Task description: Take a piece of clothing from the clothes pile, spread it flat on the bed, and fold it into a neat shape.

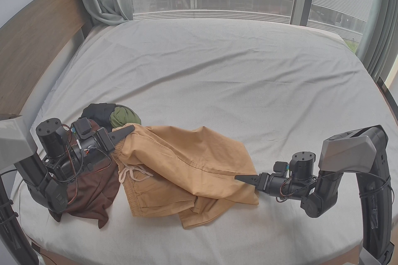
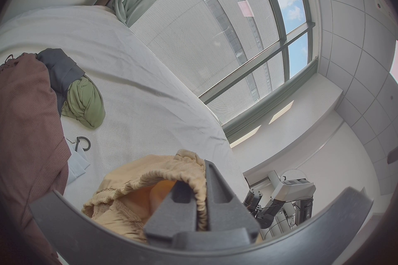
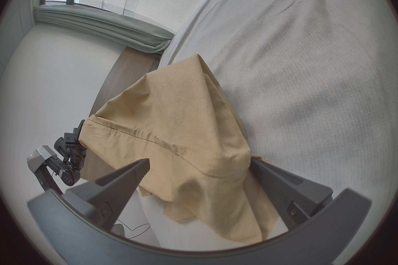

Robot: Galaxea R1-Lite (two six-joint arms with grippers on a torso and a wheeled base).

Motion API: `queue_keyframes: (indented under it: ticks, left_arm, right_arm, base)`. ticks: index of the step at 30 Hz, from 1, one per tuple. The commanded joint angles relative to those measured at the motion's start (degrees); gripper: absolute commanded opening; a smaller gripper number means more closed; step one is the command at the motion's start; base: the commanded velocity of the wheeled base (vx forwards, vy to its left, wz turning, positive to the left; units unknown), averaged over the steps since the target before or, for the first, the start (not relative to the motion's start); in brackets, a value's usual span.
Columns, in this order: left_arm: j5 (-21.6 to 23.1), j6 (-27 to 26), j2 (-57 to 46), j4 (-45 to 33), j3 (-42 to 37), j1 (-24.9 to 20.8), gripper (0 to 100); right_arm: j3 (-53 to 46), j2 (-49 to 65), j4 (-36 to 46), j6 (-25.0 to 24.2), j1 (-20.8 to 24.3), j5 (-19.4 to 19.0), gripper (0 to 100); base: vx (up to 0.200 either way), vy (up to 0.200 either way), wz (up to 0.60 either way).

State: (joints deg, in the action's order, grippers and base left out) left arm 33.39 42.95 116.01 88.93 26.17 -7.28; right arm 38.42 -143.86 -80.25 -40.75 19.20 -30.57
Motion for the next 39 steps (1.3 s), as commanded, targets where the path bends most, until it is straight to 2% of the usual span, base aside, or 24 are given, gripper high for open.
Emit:
queue_keyframes:
  ticks: [1,12,16,29,35,39]
  left_arm:
    - [0.01,0.03,-0.08,0.01,0.02,-0.02,0]
    - [0.01,0.03,0.19,0.1,0.19,-0.02,0]
    - [0.01,0.03,0.36,0.1,0.46,-0.02,0]
    - [0.01,0.03,0.45,0.1,0.55,0.16,0]
    - [0.01,0.03,0.54,0.1,0.55,0.16,0]
    - [0.01,0.03,0.45,0.1,0.55,0.07,0]
  right_arm:
    - [2.0,-1.25,0.01,0.5,-0.22,-0.01,100]
    - [-0.54,-0.37,-8.08,-1.79,0.14,-0.54,100]
    - [-3.0,2.88,-8.17,-2.31,-0.13,-1.15,100]
    - [-8.72,11.76,-8.26,-2.4,-2.94,-6.34,100]
    - [-10.12,13.26,-8.26,-2.31,-3.64,-9.68,100]
    - [-9.51,12.46,-8.26,-2.23,-3.12,-10.3,100]
  base:
    - [0.0,0.0,0.0]
    - [0.0,0.0,0.0]
    - [0.0,0.0,0.0]
    - [0.0,0.0,0.0]
    - [0.0,0.0,0.0]
    - [0.0,0.0,0.0]
